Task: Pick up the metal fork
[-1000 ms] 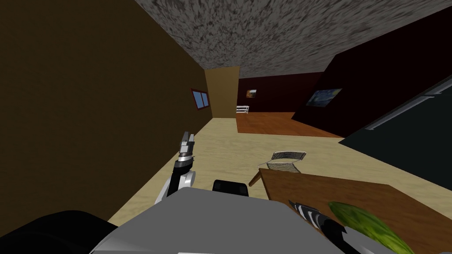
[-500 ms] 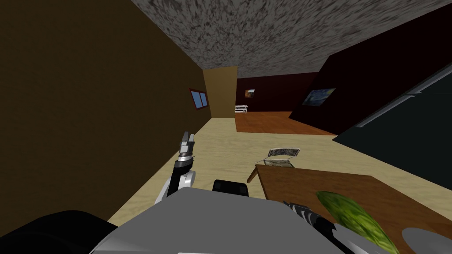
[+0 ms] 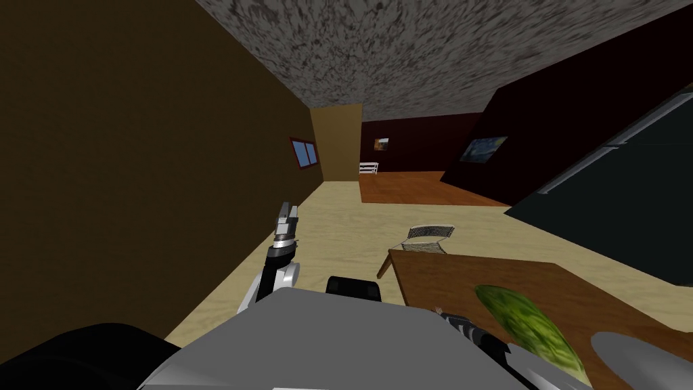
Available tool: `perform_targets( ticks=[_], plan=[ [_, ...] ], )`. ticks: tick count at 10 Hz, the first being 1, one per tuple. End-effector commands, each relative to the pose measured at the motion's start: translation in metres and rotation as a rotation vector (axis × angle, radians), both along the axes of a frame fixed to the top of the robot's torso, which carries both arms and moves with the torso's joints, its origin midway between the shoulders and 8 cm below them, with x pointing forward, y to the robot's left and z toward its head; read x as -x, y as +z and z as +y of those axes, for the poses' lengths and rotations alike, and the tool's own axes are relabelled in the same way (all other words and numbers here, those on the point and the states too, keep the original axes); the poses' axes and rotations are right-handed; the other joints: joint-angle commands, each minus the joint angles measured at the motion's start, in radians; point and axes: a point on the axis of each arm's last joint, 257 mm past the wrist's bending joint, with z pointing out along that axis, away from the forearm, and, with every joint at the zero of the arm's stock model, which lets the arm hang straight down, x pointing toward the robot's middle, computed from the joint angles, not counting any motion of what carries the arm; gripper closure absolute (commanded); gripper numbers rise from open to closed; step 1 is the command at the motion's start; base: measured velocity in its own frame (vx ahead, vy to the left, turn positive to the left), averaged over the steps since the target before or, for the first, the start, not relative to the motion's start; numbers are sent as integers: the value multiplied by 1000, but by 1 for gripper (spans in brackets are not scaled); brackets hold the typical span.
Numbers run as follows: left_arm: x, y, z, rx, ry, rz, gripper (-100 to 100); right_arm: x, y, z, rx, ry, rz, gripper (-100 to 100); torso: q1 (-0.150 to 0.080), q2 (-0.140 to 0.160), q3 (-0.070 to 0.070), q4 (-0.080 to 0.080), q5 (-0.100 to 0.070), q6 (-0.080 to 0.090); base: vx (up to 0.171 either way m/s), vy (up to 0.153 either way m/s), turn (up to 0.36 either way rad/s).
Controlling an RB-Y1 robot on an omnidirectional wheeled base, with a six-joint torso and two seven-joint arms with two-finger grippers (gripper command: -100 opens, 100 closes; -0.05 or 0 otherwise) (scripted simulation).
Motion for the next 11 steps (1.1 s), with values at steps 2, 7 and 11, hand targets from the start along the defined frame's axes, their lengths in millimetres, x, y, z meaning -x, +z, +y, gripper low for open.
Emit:
perform_targets(
  ticks=[2, 7, 11],
  plan=[
    [0, 0, 0, 0, 0, -1, 0, 1, -11, -9, 10, -17, 27, -100, -2, 6, 3, 1, 0, -2, -172, -49, 313],
    [0, 0, 0, 0, 0, 0, 0, 3, -20, -18, -5, -93, 53, -100, 5, 4, 2, 1, 1, -1, -54, 37, 141],
    [0, 0, 0, 0, 0, 0, 0, 4, -21, -18, -26, -140, 56, -100, 0, -1, -1, 0, 0, 0, 3, -3, -12]
  ],
)
